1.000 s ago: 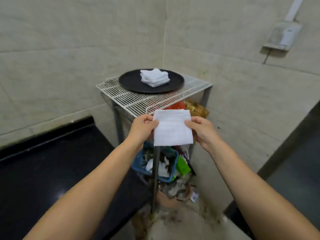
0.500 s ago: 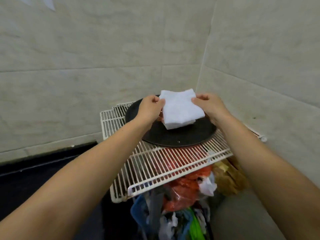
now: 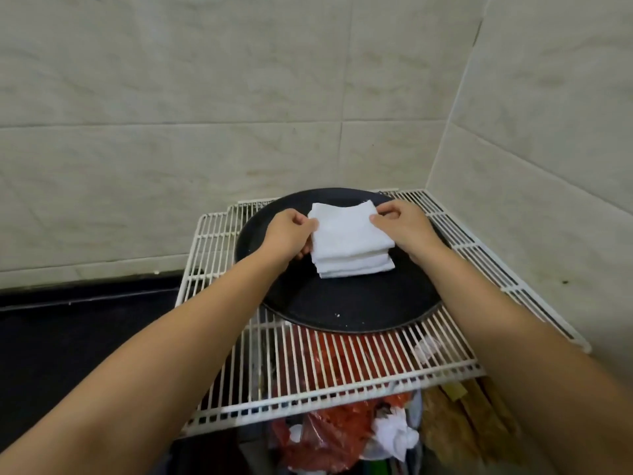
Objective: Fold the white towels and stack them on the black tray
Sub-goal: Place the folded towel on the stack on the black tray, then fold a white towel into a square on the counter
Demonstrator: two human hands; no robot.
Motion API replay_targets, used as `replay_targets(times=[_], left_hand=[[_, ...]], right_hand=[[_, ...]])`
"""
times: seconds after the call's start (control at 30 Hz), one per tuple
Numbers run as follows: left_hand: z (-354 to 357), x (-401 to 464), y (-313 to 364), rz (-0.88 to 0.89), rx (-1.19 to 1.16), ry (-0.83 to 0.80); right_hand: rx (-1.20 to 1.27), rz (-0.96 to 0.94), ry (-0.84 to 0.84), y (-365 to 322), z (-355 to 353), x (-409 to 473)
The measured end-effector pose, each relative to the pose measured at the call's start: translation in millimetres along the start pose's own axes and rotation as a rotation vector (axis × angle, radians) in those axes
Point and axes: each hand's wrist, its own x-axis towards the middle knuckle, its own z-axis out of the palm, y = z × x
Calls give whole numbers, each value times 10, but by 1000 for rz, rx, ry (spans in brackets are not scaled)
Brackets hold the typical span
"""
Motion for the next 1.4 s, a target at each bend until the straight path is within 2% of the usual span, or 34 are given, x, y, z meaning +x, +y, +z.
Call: replay_targets(times=[0.13,0.23,0.33,0.5,0.73,0.97,1.13,1.4], left_hand=[[-300,-231,4,19,-44,49],[-750,-556,-120,55,-37,90],[-1420,-1071,-418,72,3,165],[-2793,-2198,-1257,-7,202,358],[-4441,-3942,-2373,-273,455,645],[-5420,-5241,-3416,-592,402,839],[-6132,-5637,-4020,-711,343,929],[-7432,-5582,-4798,-831,236,959]], right_hand=[[-169,-157,121,-359,6,-190],[-250,-298,81,-740,249,-503],[-268,-419,-34,-1117,817,-968],[-244,-593,-267,-1698,2285,-2068],[-286,-815,-653,-2370,4127,-3904],[-389,-954,-1016,-2670,5464,-5190],[-420,-970,-1167,-2945,6409,-5655],[-450,-1007,-1330,-3695,8028,-5966]])
